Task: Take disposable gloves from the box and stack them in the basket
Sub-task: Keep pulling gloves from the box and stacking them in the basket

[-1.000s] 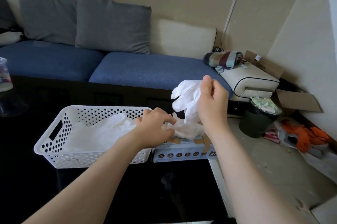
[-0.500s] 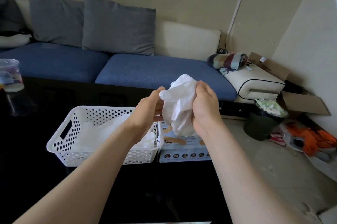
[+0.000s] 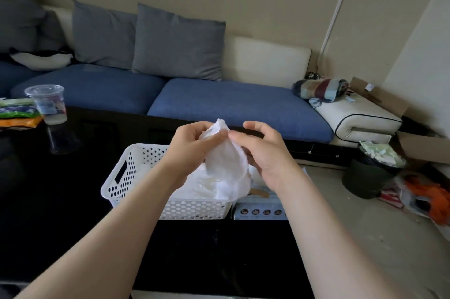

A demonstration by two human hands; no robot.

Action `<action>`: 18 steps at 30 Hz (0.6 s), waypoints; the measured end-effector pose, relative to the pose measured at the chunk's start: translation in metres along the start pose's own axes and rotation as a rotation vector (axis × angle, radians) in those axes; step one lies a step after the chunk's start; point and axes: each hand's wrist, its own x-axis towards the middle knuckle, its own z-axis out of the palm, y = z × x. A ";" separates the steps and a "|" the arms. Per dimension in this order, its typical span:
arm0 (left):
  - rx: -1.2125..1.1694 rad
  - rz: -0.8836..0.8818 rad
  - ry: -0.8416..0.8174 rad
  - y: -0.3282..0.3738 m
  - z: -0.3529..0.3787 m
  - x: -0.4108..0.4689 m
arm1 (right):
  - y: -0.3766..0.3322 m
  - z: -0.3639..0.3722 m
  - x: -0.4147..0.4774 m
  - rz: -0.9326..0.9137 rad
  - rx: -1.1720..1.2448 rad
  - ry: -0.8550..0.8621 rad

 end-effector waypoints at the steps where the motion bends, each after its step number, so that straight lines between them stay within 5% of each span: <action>1: 0.007 -0.008 -0.017 0.001 -0.003 -0.001 | 0.001 0.002 -0.002 -0.020 0.001 -0.030; 8: -0.022 -0.045 -0.003 0.010 -0.016 -0.007 | -0.003 0.013 -0.007 -0.081 -0.108 -0.113; 14: -0.063 -0.017 0.059 0.015 -0.023 -0.010 | -0.002 0.021 -0.017 -0.130 -0.432 -0.196; 18: -0.108 -0.084 0.009 0.016 -0.027 -0.012 | -0.005 0.016 -0.020 -0.110 -0.340 -0.227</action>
